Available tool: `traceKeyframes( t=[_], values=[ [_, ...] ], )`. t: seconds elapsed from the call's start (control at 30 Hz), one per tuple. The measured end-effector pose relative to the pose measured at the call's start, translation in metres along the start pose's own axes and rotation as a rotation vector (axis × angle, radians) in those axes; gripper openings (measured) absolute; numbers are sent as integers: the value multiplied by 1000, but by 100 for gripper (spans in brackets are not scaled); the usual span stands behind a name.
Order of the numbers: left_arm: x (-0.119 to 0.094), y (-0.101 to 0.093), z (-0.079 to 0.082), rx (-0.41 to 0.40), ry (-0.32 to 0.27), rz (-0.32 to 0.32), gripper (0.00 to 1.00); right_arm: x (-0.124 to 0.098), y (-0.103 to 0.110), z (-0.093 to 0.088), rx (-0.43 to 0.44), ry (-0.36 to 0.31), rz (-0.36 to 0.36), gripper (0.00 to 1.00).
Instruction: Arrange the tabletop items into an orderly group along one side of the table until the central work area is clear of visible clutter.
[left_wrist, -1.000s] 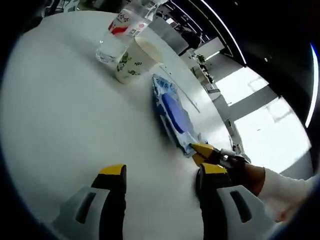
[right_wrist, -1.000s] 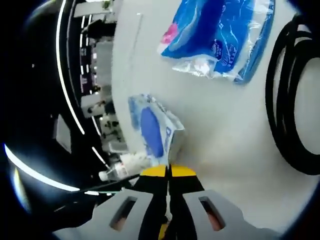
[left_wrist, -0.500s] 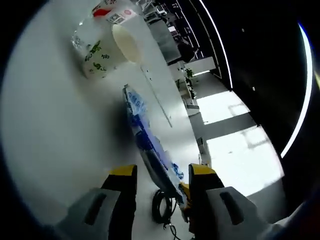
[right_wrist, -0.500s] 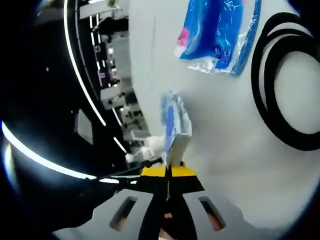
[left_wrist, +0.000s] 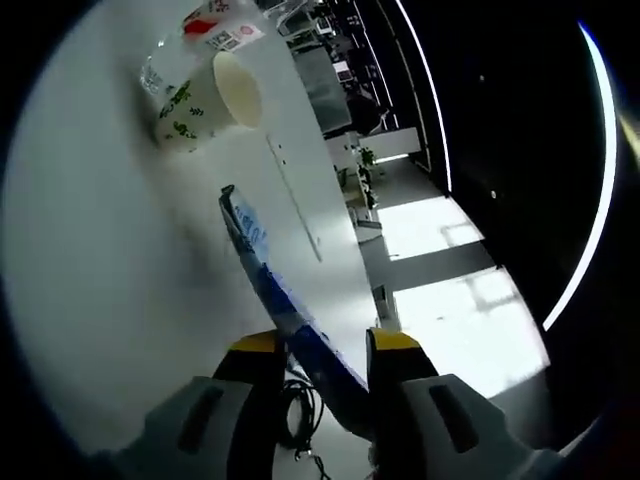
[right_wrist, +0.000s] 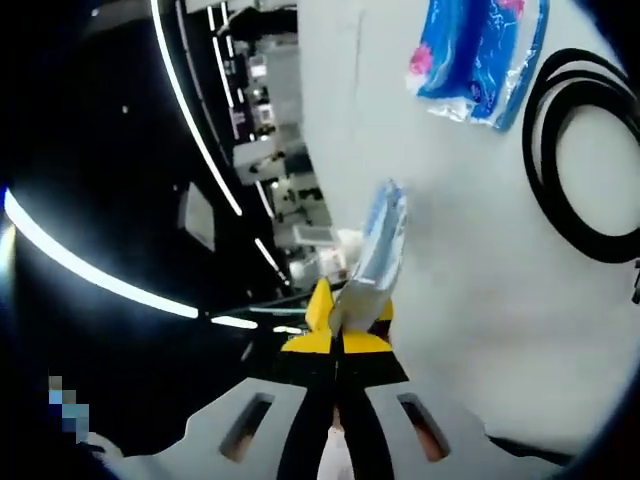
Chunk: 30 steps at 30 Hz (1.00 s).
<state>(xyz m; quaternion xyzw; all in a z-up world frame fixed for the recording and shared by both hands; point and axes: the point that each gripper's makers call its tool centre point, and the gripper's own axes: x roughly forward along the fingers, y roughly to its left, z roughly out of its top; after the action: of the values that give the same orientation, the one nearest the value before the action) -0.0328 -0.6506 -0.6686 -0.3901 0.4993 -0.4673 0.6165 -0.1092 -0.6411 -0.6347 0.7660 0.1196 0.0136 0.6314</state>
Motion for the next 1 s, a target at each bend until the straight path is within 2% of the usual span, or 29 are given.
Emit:
traceKeyframes(
  t=[0.13, 0.3, 0.33, 0.37, 0.6, 0.77, 0.97, 1.0],
  values=[
    [-4, -5, 1, 6, -1, -8, 24, -14, 8, -6, -45, 33, 12, 0],
    [-9, -12, 2, 3, -8, -25, 15, -30, 14, -10, -140, 86, 12, 0],
    [-10, -16, 0, 31, 5, -41, 13, -32, 15, -12, -166, 104, 9, 0],
    [-10, -16, 0, 25, -3, -30, 12, -35, 17, -13, -191, 114, 5, 0],
    [-14, -31, -8, 49, 3, -55, 9, -47, 21, -10, -236, 109, -10, 0],
    [-18, -41, -11, 67, 24, -87, 7, -56, 21, 4, -230, 60, -18, 0],
    [-22, -46, -19, 103, 57, -104, 6, -61, 32, 25, -326, 55, -59, 0],
    [-23, -48, -21, 103, 62, -112, 6, -62, 33, 34, -326, 44, -60, 0]
  ],
)
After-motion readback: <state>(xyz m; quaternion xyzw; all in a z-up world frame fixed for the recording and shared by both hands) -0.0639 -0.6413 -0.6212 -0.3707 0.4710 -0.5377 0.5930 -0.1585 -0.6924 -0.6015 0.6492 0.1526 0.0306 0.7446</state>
